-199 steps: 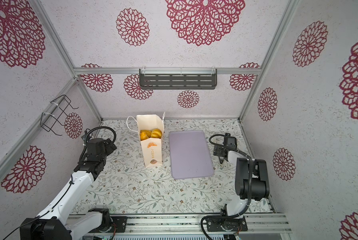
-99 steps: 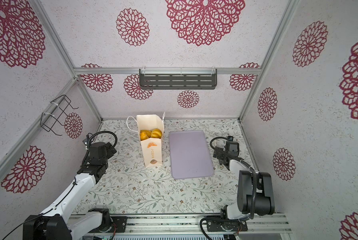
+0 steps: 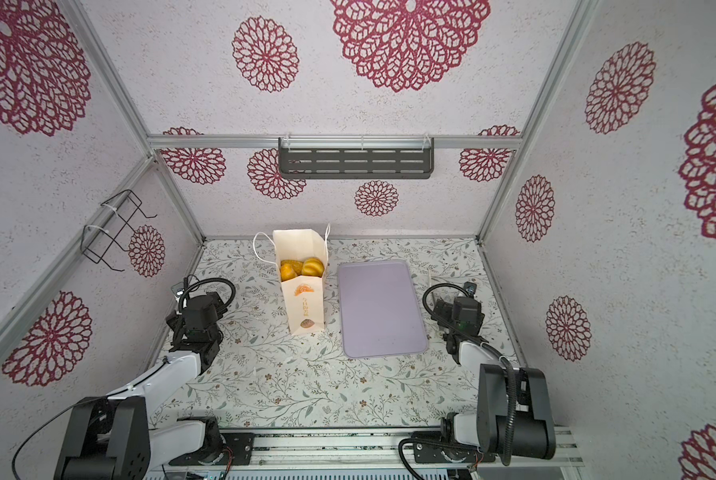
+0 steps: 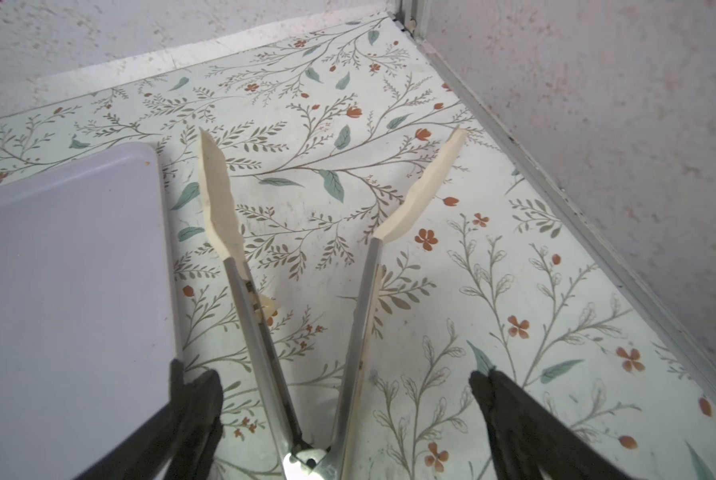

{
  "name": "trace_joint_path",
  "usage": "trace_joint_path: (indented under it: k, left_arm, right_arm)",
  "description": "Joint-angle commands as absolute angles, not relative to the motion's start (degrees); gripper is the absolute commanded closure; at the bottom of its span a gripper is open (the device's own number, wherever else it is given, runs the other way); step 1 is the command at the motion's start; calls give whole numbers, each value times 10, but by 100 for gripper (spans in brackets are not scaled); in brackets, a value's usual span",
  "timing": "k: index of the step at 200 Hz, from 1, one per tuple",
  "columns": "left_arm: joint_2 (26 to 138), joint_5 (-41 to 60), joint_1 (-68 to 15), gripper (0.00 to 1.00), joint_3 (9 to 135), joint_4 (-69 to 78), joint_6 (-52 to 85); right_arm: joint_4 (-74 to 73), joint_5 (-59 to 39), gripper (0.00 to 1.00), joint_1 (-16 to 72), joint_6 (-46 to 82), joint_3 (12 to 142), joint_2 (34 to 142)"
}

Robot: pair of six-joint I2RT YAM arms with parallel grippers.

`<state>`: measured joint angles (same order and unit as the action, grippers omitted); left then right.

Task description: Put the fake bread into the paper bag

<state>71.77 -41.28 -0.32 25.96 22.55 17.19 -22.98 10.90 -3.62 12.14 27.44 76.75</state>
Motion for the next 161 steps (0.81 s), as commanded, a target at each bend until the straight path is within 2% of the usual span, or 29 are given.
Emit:
trace_joint_path:
  k: [1,27,61,101,125,140,161]
  left_arm:
    - [741,-446,5,3,246,337,135]
    - [781,-433,12,3,220,434,118]
    - [792,-398,21,3,227,435,111]
    - [809,-366,40,3,245,416,127]
    - [857,-311,48,3,216,539,115]
    - [852,-273,47,3,226,494,119]
    - [877,-271,47,3,232,516,106]
  right_arm:
    - [-297,154,1,-39,138,264,758]
    - [-355,170,1,-38,145,234,760]
    - [-443,200,1,-38,152,195,778]
    - [-479,237,1,-38,151,187,784]
    - [-512,244,1,-39,142,177,791]
    - [-569,247,1,-39,140,154,797]
    - [-588,249,1,-38,139,139,790]
